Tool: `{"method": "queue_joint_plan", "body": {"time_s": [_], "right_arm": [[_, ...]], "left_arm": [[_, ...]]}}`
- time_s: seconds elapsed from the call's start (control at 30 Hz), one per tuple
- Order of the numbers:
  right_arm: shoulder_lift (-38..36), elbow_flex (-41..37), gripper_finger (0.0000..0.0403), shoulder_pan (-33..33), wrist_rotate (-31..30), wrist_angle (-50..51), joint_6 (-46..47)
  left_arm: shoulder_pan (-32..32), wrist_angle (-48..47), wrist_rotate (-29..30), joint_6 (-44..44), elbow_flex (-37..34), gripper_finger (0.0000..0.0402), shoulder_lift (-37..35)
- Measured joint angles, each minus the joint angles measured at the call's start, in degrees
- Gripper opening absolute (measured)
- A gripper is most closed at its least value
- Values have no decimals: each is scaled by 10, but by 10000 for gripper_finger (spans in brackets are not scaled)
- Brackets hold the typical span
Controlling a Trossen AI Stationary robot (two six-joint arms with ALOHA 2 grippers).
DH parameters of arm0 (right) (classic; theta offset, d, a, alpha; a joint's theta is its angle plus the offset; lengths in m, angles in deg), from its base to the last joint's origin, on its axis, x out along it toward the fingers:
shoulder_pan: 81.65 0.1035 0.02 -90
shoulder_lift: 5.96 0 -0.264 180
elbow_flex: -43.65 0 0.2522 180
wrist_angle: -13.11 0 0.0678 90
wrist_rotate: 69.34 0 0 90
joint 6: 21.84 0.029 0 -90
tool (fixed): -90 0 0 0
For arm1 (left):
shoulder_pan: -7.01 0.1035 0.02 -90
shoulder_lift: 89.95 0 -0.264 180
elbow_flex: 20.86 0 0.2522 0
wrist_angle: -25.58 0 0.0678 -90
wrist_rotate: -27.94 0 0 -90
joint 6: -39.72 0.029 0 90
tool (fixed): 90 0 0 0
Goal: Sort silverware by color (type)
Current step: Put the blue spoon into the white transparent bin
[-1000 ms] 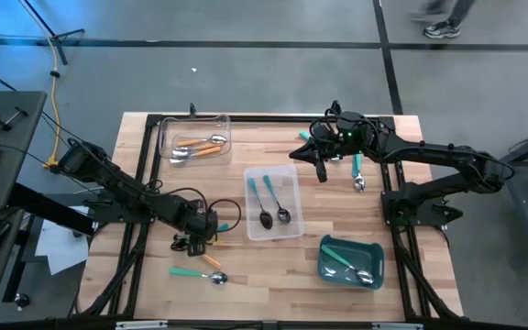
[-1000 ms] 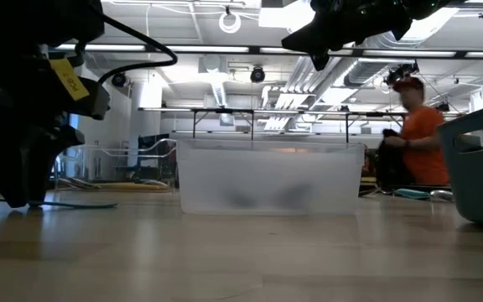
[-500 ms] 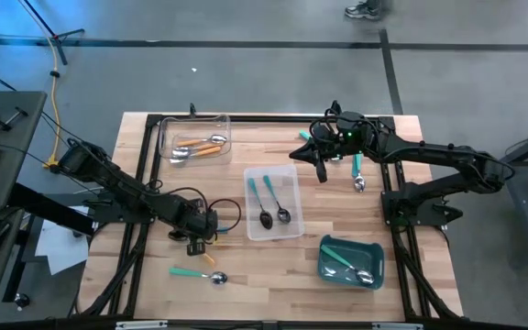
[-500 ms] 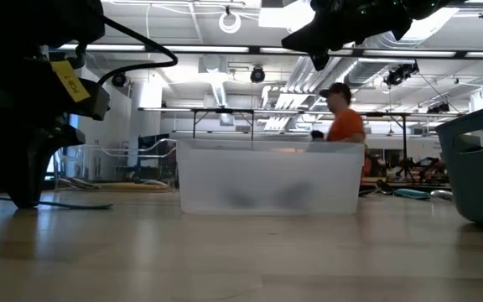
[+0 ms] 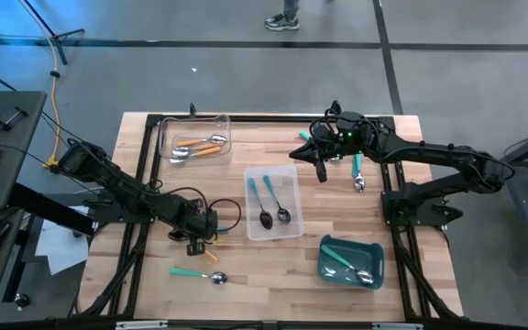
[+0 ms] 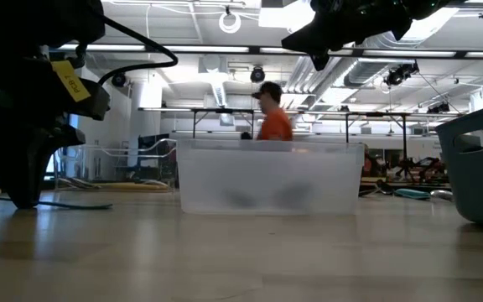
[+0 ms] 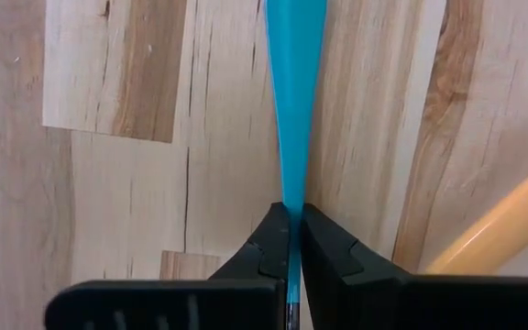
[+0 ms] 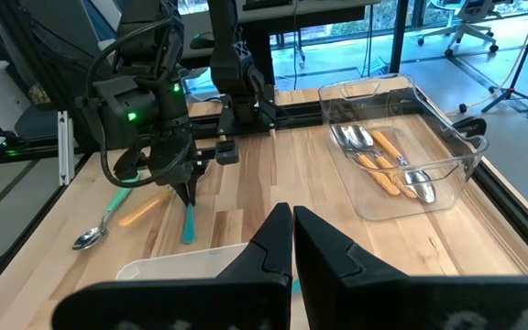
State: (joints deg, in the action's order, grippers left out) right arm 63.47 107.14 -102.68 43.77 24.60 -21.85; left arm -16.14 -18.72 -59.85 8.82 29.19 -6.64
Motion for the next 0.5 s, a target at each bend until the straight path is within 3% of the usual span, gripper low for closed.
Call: {"method": "queue_joint_plan", "body": {"time_s": [0.5], "right_arm": [[0, 0, 0, 0, 1, 0, 0]], "left_arm": [[30, -45, -50, 11, 13, 0, -89]]}}
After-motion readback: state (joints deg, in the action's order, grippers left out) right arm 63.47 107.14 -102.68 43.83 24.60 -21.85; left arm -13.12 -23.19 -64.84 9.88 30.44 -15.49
